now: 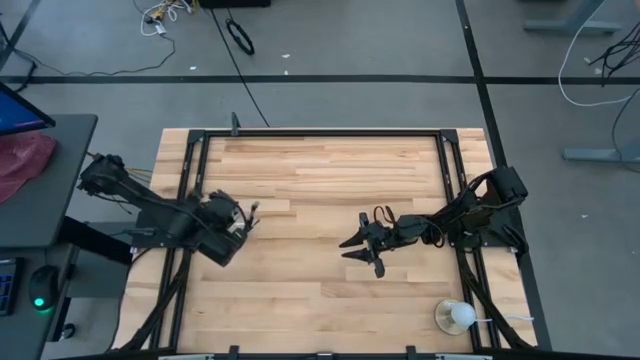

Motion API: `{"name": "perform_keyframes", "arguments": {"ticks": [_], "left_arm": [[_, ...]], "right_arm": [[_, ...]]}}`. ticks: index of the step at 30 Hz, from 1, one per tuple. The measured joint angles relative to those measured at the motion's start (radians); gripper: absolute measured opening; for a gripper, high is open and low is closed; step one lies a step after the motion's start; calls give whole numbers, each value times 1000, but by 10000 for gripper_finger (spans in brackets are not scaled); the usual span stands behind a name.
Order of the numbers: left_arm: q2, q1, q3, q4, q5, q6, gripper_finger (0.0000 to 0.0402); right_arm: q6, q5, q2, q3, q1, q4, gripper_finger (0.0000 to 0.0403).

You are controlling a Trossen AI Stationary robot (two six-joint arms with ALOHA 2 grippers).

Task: Put items in baskets/containers
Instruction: Put the black eyeshadow brush into the transparent organizer

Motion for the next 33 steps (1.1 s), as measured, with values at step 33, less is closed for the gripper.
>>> {"name": "perform_keyframes", "arguments": {"ticks": [33], "left_arm": [[0, 71, -304, 263, 116, -49, 114]], "right_arm": [[-1, -3, 0, 0, 0, -1, 127]]}}
